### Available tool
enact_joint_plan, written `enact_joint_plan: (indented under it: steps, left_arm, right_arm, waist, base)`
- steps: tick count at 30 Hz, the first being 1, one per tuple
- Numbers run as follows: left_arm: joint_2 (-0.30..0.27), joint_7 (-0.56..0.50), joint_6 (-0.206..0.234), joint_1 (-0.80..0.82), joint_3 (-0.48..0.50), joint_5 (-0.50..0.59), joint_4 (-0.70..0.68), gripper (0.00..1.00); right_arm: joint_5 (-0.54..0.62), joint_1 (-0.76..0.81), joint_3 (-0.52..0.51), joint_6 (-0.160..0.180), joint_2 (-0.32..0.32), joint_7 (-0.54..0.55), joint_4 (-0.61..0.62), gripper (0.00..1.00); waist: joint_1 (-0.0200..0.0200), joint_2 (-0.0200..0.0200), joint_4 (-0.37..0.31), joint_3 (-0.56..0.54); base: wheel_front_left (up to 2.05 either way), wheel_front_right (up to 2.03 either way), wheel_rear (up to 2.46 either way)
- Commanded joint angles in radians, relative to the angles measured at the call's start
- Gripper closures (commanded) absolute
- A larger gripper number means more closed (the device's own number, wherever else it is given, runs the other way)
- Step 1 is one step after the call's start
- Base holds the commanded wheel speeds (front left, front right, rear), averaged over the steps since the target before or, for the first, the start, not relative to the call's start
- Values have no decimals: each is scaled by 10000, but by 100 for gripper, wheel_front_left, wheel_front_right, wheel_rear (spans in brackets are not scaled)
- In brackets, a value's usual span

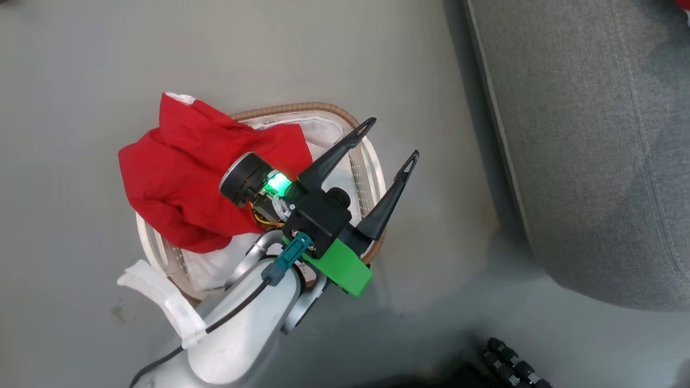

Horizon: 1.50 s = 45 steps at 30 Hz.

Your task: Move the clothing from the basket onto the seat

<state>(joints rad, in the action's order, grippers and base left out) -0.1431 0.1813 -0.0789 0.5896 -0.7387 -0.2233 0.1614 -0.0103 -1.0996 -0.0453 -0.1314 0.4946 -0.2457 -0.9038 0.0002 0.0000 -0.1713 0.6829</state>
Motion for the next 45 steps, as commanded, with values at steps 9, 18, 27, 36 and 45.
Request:
enact_joint_plan:
  steps: [9,18,27,36,45]
  left_arm:
    - [-223,68,125,49,112,-117,89,0]
    - [-125,458,194,-222,287,-521,558,0]
    - [84,782,294,-622,797,-1013,1318,0]
    - [382,841,534,-1880,2017,-1438,1557,0]
    - [506,843,780,-3644,3809,-1280,1334,0]
  right_arm:
    - [738,423,-706,12,-493,-198,-74,0]
    - [372,2036,-382,12,-737,-198,1231,0]
    - [-127,3296,91,12,-586,-195,2273,0]
    - [-720,4394,120,11,-972,-196,3200,0]
    - [-1101,6346,192,11,-2235,-195,4260,0]
  waist:
    - [-2,0,-183,-58]
    - [-2,0,-357,-1085]
    - [-2,0,14,-2775]
    - [-2,0,1045,-4663]
    - [-2,0,1974,-5725]
  base:
    - [0,0,0]
    - [0,0,0]
    - [0,0,0]
    - [0,0,0]
    - [0,0,0]
